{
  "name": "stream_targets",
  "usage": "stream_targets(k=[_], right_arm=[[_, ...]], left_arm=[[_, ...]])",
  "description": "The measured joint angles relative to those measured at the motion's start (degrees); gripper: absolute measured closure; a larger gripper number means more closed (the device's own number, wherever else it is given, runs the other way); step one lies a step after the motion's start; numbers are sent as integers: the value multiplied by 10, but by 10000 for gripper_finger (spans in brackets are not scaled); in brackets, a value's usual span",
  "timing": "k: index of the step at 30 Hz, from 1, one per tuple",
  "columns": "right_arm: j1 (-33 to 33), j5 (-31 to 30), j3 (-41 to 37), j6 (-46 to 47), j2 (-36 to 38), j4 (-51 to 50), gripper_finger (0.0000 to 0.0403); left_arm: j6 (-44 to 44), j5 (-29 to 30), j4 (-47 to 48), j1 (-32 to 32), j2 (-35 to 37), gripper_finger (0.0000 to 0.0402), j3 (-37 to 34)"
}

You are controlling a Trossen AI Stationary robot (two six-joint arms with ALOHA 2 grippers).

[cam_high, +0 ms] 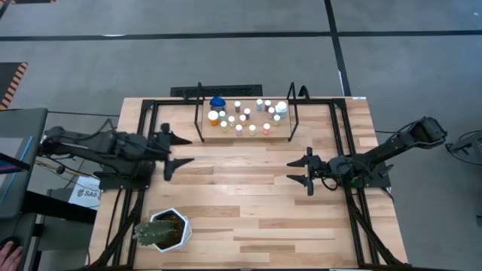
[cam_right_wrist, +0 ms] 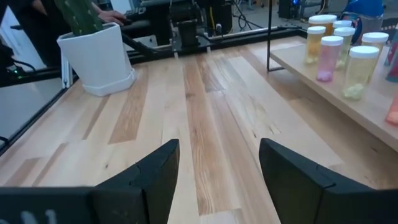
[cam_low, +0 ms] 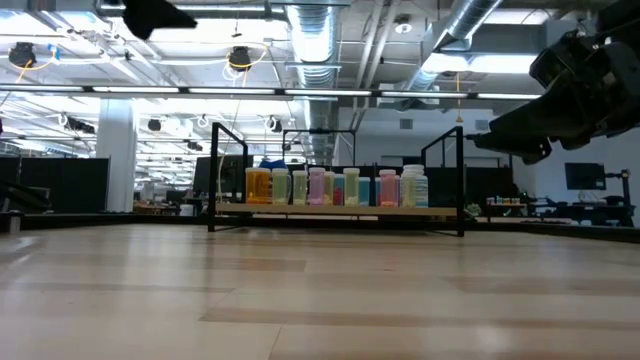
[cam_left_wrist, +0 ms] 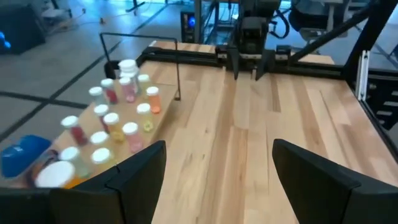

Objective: Pick and place medicine bottles onto shelf by color
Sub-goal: Return to Home Position

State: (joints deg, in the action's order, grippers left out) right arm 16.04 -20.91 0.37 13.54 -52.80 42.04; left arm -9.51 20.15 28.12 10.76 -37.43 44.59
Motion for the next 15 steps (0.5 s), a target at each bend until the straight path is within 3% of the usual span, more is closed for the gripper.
stream_targets(k=[6, 15], right_arm=[[0, 0, 0, 0, 0, -15, 159], [0, 0, -1, 0, 0, -45, 159]], left_arm=[[16, -20, -135, -5, 21, 120, -114], [13, -79, -258, -61, 73, 120, -249]])
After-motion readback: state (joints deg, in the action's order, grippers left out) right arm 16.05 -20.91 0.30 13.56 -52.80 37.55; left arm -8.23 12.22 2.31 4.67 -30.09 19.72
